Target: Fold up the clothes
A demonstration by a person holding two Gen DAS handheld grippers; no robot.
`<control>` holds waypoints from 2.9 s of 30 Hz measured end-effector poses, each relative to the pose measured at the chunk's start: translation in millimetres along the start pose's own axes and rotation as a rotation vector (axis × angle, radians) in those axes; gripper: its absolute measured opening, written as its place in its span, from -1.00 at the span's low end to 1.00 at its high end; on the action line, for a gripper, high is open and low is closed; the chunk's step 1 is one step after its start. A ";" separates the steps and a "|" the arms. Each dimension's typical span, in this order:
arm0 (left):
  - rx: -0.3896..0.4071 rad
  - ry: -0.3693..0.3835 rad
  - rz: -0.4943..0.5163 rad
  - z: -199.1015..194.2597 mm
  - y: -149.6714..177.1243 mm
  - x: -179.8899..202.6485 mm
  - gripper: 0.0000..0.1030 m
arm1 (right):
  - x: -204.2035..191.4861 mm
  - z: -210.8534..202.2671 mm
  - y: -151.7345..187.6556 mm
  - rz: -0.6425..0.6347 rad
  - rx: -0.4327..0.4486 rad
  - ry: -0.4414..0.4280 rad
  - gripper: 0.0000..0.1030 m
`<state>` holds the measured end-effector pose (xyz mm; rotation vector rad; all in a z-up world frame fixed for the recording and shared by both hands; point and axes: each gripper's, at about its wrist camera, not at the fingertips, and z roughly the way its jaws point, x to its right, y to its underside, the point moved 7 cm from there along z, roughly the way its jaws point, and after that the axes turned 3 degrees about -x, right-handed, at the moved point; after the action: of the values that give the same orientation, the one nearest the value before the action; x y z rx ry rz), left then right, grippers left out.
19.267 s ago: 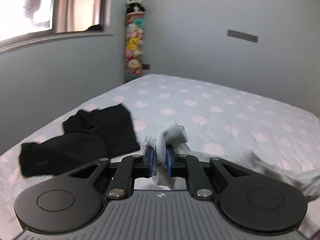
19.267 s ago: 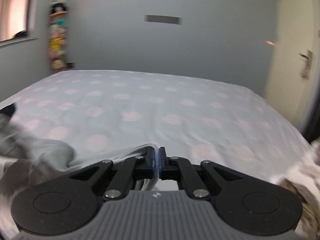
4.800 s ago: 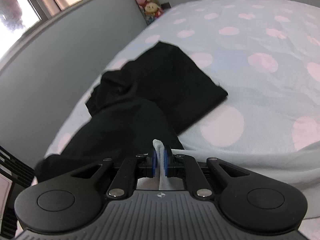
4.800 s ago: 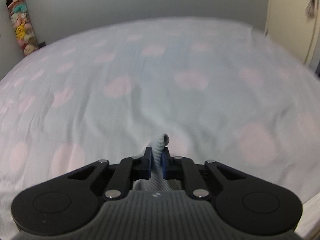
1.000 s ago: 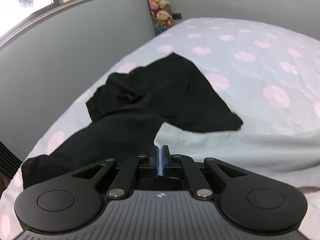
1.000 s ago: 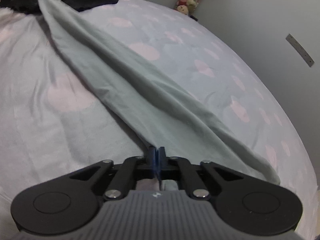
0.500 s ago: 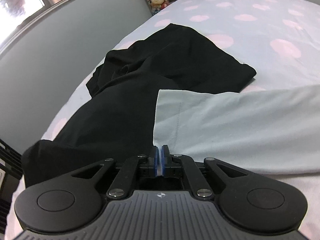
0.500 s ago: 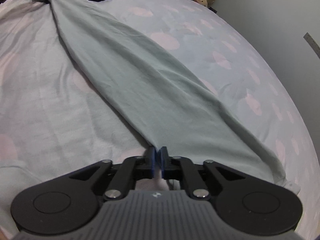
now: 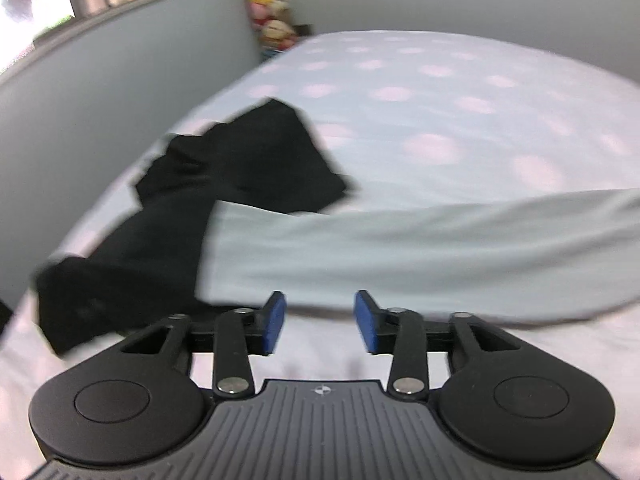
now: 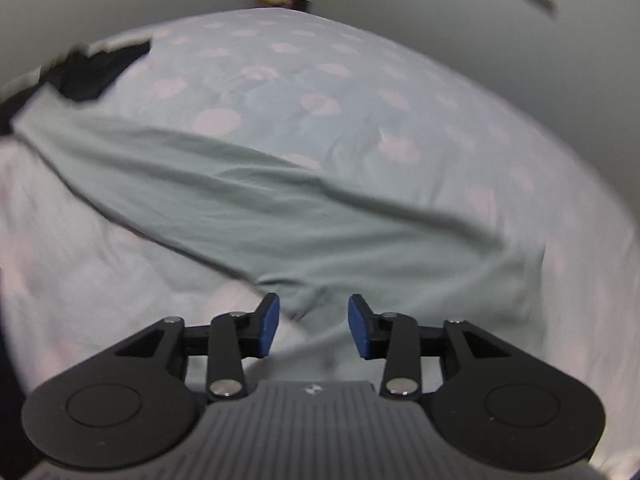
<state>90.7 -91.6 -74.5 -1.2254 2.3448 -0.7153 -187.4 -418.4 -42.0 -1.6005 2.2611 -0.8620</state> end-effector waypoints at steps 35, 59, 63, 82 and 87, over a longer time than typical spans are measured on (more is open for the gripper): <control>-0.092 0.446 0.105 -48.1 111.5 188.2 0.06 | -104.6 -45.9 53.6 0.174 0.196 -0.250 -0.97; -0.095 0.573 0.162 -32.3 101.6 250.1 -0.92 | -27.7 -31.9 98.6 0.222 0.034 0.097 -0.08; -0.008 0.511 0.183 -51.9 84.1 231.5 -0.93 | -32.1 -27.5 97.2 0.197 0.039 0.103 -0.07; -0.043 0.367 0.108 -38.1 69.2 152.4 0.05 | -17.8 -35.7 90.2 0.223 0.035 0.085 -0.05; -0.067 0.375 0.100 -41.5 78.3 149.8 0.07 | 19.7 -44.2 77.6 0.078 0.030 0.244 -0.02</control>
<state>-62.4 -168.4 -105.4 -1.0656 2.7304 -0.9047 -277.5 -404.7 -49.7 -1.4531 2.4404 -1.1188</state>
